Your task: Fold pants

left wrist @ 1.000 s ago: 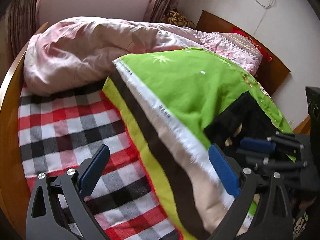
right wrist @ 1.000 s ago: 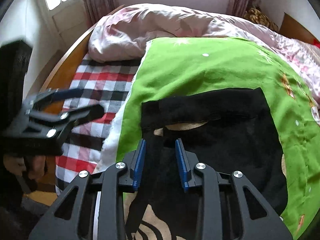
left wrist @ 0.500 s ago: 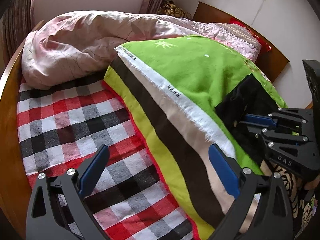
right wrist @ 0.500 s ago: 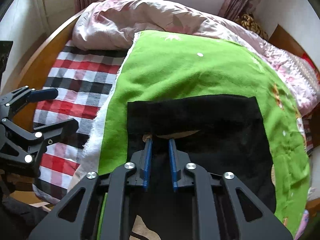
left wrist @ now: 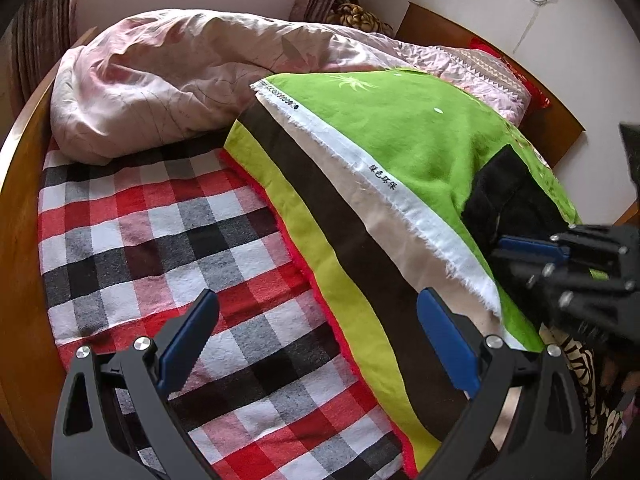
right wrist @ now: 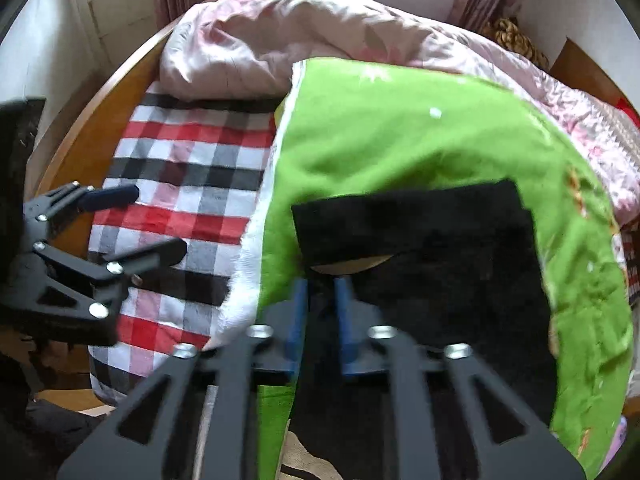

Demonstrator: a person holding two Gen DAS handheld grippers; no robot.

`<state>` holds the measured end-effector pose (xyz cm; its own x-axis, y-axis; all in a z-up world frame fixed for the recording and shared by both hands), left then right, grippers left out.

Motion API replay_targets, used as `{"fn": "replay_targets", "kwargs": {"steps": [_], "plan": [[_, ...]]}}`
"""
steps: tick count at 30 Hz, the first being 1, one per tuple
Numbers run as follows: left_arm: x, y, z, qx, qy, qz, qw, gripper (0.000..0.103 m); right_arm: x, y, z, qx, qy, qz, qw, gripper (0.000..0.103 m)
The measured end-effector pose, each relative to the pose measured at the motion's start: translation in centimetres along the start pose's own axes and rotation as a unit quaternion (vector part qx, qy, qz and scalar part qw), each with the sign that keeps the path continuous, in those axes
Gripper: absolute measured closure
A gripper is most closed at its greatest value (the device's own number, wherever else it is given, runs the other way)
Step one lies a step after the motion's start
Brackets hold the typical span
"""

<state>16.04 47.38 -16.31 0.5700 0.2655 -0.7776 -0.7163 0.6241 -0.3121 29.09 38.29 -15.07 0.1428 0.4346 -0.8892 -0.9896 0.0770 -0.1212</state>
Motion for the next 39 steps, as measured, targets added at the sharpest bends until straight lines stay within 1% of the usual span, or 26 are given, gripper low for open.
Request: {"fn": "replay_targets", "kwargs": {"steps": [1,2,3,5,7,9,10,11,12,13,14,15,18,21,23,24,25,27,28,29,32,33,35,37,38,39], "plan": [[0.0,0.1,0.0,-0.001,-0.001,0.001,1.0000,0.004,-0.2,0.3,-0.1,0.000,-0.005,0.008,1.000,0.059],[-0.1,0.2,0.1,-0.002,-0.002,0.001,1.0000,0.004,-0.7,0.3,-0.1,0.002,-0.011,0.006,1.000,0.054],[-0.2,0.3,0.2,-0.004,-0.002,0.001,1.0000,0.004,-1.2,0.3,-0.1,0.000,-0.017,0.000,1.000,0.053],[-0.2,0.5,0.2,-0.009,-0.001,-0.001,1.0000,0.004,-1.8,0.2,-0.2,-0.013,-0.018,-0.019,1.000,0.053],[-0.3,0.5,0.2,-0.010,-0.001,-0.002,1.0000,0.004,-1.4,0.1,-1.1,-0.035,0.008,-0.049,0.998,0.053],[-0.3,0.4,0.3,-0.008,0.000,-0.004,1.0000,0.004,-0.5,0.1,-2.0,-0.045,0.027,-0.063,0.997,0.054],[-0.2,0.3,0.2,-0.007,0.000,-0.004,1.0000,0.004,-0.3,0.1,-2.2,-0.051,0.026,-0.069,0.996,0.055],[-0.2,0.3,0.2,-0.006,0.001,-0.004,1.0000,0.004,-0.1,0.1,-2.2,-0.056,0.022,-0.079,0.995,0.057],[-0.2,0.3,0.2,-0.006,0.001,-0.004,1.0000,0.004,-0.2,-0.1,-2.1,-0.052,0.017,-0.081,0.995,0.068],[-0.1,0.4,0.1,-0.005,0.001,-0.002,1.0000,0.004,-0.5,-0.4,-1.8,-0.027,0.006,-0.066,0.997,0.082],[-0.1,0.4,0.2,-0.005,0.001,-0.001,1.0000,0.004,-0.7,-0.7,-1.6,-0.009,-0.001,-0.051,0.999,0.089],[-0.1,0.4,0.1,-0.006,0.000,-0.002,1.0000,0.004,-1.2,-1.2,-1.5,0.022,-0.015,-0.021,0.999,0.093],[-0.3,0.5,0.2,-0.017,-0.001,-0.018,0.9997,0.004,-2.0,-2.7,-1.8,0.085,-0.042,0.031,0.995,0.097],[-0.9,-0.5,0.5,-0.040,0.002,-0.083,0.9958,0.004,-2.5,-3.3,-2.2,0.130,-0.065,0.079,0.986,0.097],[-1.3,-1.8,0.8,-0.052,0.007,-0.134,0.9896,0.004,-2.9,-3.9,-2.6,0.158,-0.076,0.099,0.980,0.097],[-1.4,-2.7,0.8,-0.059,0.019,-0.166,0.9842,0.004,-3.3,-4.2,-2.6,0.176,-0.088,0.120,0.973,0.097],[-1.4,-3.5,0.8,-0.066,0.030,-0.194,0.9784,0.004,-3.6,-4.3,-2.5,0.185,-0.095,0.129,0.970,0.097],[-1.4,-5.6,1.3,-0.085,0.057,-0.255,0.9615,0.004,-4.2,-4.8,-2.5,0.197,-0.106,0.136,0.965,0.097],[-1.3,-7.1,2.0,-0.090,0.070,-0.287,0.9512,0.004,-4.4,-4.9,-2.5,0.197,-0.108,0.134,0.965,0.097],[-1.2,-8.4,2.5,-0.086,0.079,-0.308,0.9442,0.004,-4.6,-4.9,-2.5,0.198,-0.111,0.134,0.965,0.097],[0.1,-12.9,3.6,-0.064,0.115,-0.344,0.9297,0.004,-4.9,-4.9,-2.5,0.198,-0.116,0.132,0.964,0.097],[0.6,-13.9,3.7,-0.059,0.127,-0.348,0.9270,0.004,-5.0,-4.8,-2.5,0.195,-0.118,0.132,0.965,0.097],[2.9,-16.4,3.5,-0.053,0.168,-0.351,0.9197,0.004,-5.3,-4.2,-2.4,0.187,-0.126,0.137,0.965,0.097],[5.0,-17.4,3.5,-0.065,0.194,-0.348,0.9149,0.007,-5.7,-4.1,-2.5,0.178,-0.133,0.132,0.966,0.089],[5.6,-17.7,3.6,-0.064,0.195,-0.351,0.9138,0.012,-5.9,-4.2,-2.8,0.172,-0.133,0.124,0.968,0.086],[5.9,-17.8,3.9,-0.060,0.191,-0.347,0.9164,0.025,-6.3,-4.3,-3.1,0.167,-0.131,0.116,0.970,0.078]]}}
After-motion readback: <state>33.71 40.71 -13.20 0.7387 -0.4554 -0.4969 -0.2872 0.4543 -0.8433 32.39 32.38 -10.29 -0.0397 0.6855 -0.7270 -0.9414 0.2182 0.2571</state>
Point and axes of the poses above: each gripper's, at about its wrist camera, not at the fingertips, and x roughly the way its jaws point, y to its left, z to its top, the point moved 9 cm from there along x, roughly the way its jaws point, and after that the axes turned 5 degrees about -x, right-handed, at the moved point
